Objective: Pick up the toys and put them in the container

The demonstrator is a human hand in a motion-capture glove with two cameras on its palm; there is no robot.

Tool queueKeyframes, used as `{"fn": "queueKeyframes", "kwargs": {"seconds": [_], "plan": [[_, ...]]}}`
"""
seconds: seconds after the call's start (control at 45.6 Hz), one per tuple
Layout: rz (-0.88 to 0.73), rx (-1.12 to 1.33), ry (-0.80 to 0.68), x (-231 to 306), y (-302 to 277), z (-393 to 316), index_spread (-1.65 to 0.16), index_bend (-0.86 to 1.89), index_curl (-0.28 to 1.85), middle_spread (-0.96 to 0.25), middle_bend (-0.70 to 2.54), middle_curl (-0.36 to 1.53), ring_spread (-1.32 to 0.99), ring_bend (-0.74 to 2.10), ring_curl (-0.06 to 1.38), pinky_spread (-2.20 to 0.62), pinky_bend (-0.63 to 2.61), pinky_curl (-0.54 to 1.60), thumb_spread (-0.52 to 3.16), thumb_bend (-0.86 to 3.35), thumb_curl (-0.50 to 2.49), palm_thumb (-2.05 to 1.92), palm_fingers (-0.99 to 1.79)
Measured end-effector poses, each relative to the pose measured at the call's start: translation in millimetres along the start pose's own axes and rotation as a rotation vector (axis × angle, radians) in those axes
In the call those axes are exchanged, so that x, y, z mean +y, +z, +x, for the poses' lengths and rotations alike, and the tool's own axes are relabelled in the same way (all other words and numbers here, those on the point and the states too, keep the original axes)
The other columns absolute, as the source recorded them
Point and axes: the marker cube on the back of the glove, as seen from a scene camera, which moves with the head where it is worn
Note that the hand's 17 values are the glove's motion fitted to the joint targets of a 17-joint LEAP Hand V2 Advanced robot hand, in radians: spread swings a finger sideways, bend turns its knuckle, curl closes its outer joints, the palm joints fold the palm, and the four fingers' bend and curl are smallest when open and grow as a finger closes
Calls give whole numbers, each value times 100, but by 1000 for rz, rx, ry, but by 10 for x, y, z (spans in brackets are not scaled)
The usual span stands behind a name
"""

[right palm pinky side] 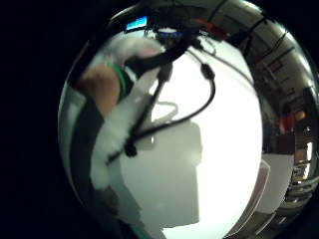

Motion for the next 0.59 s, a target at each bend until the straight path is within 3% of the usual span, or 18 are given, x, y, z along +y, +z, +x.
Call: {"fn": "queueKeyframes", "kwargs": {"seconds": [0.154,0.329,0.482,0.592], "plan": [[242,8,-72,4,-688,-272,-38,13,25,-34,75,43,-46,84,30,-19,62,27,132,23,41,54,99],[489,-44,-324,-176,-1963,-1503,-40,21,27,-40,87,52,-47,105,42,-33,78,35,117,20,50,59,116],[366,-163,-724,-328,-2368,-2913,-41,28,32,-42,92,59,-46,111,48,-38,83,38,105,16,56,59,112],[368,27,-676,-767,-2280,-3488,-41,31,36,-42,92,63,-45,113,50,-39,85,38,99,12,59,58,107]]}}
